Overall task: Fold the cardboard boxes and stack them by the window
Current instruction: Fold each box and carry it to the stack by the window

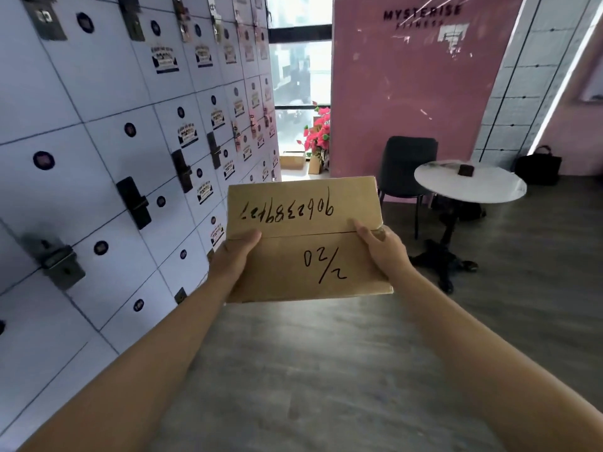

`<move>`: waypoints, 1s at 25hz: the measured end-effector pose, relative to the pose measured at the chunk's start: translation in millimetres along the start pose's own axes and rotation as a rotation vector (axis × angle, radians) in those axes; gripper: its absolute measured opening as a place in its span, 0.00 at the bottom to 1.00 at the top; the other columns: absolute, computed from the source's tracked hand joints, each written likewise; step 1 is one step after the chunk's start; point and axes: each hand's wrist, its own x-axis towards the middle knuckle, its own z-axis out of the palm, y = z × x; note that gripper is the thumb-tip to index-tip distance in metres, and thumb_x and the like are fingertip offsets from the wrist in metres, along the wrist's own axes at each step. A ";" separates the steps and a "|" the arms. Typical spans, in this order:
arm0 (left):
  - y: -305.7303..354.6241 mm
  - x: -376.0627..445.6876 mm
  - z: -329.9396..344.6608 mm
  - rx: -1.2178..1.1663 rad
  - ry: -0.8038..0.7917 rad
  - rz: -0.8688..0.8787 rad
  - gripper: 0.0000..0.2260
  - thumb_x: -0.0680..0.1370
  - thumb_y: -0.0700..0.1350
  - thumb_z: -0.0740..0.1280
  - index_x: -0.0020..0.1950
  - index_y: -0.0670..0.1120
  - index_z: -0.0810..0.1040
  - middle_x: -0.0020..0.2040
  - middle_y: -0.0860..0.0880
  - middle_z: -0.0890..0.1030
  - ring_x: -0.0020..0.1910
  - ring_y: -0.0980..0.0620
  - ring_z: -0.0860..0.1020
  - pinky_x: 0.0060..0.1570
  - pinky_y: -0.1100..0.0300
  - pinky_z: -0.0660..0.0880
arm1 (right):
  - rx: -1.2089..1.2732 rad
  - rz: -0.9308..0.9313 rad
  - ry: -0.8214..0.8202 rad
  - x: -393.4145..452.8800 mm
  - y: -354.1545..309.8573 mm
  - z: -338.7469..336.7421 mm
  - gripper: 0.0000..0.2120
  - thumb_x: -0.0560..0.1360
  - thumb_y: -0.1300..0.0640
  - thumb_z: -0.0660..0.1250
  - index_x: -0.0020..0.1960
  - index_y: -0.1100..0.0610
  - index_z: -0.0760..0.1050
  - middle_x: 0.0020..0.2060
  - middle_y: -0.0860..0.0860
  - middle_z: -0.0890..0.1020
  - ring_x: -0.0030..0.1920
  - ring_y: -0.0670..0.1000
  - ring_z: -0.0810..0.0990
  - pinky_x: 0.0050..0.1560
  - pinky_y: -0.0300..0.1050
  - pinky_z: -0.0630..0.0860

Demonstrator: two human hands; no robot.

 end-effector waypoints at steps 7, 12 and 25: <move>58.0 207.9 41.3 0.042 0.062 0.026 0.46 0.58 0.78 0.68 0.69 0.54 0.74 0.63 0.51 0.78 0.60 0.47 0.77 0.64 0.45 0.73 | 0.059 -0.009 -0.064 218.0 -23.8 54.7 0.44 0.58 0.22 0.69 0.65 0.48 0.71 0.52 0.47 0.81 0.50 0.50 0.80 0.46 0.48 0.77; 84.8 350.1 34.2 0.044 0.132 0.000 0.47 0.58 0.78 0.67 0.70 0.53 0.71 0.61 0.51 0.76 0.55 0.50 0.75 0.53 0.53 0.69 | 0.078 -0.046 -0.120 362.0 -65.3 119.2 0.38 0.53 0.20 0.69 0.54 0.41 0.73 0.48 0.41 0.81 0.47 0.45 0.80 0.38 0.41 0.75; 161.0 777.2 87.9 -0.001 0.035 0.018 0.40 0.61 0.75 0.72 0.67 0.56 0.72 0.58 0.53 0.77 0.54 0.50 0.76 0.55 0.50 0.71 | 0.076 -0.023 0.021 736.8 -104.1 248.5 0.38 0.58 0.22 0.69 0.58 0.46 0.73 0.51 0.45 0.82 0.50 0.49 0.81 0.42 0.46 0.78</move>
